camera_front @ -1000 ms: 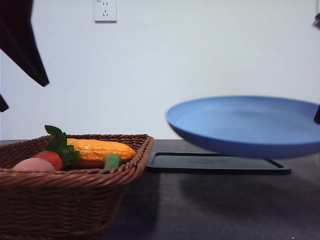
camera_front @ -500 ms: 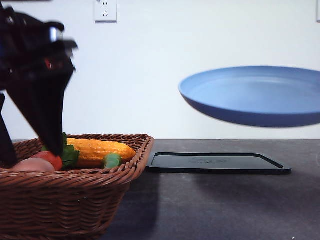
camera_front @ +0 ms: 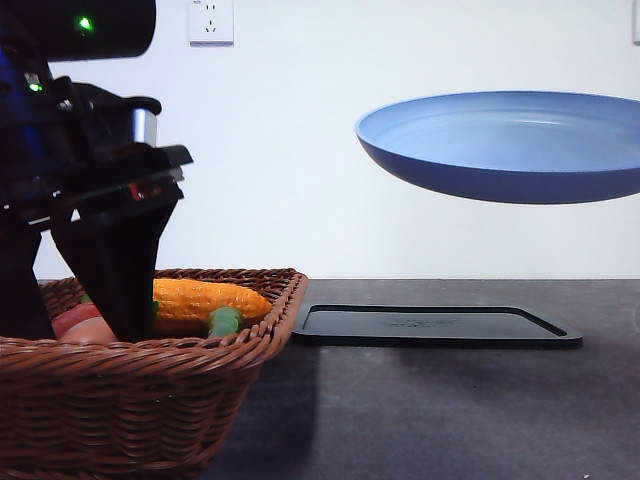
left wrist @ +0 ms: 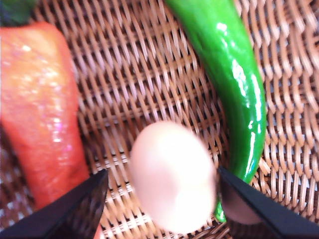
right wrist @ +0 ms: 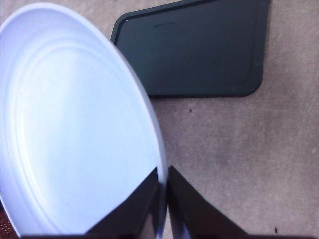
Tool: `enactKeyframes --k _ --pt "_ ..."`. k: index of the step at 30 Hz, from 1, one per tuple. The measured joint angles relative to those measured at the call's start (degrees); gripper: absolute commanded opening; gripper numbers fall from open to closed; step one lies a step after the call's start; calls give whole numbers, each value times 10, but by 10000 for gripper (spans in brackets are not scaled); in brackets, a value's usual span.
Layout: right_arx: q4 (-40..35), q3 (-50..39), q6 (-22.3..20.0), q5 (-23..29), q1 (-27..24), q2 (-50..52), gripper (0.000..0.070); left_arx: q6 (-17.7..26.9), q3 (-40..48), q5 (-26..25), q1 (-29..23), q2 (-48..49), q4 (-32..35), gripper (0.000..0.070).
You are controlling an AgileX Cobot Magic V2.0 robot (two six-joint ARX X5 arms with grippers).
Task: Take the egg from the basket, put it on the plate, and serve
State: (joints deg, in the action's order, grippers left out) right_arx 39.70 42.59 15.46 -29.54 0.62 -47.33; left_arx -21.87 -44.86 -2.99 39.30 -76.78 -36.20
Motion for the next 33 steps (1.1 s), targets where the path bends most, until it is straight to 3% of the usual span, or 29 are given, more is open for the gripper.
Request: enactKeyframes --k 14,22,29,33 --pt "0 0 0 0 0 0 0 1 0 -2 0 -1 0 222" --pt "20 0 0 -1 0 0 0 20 -31 -2 0 4 -41 220" --pt "34 0 0 -12 1 -5 0 33 -132 -7 0 65 -64 221" --pt "34 0 4 -46 17 -29 0 34 -199 -44 18 78 -60 221"
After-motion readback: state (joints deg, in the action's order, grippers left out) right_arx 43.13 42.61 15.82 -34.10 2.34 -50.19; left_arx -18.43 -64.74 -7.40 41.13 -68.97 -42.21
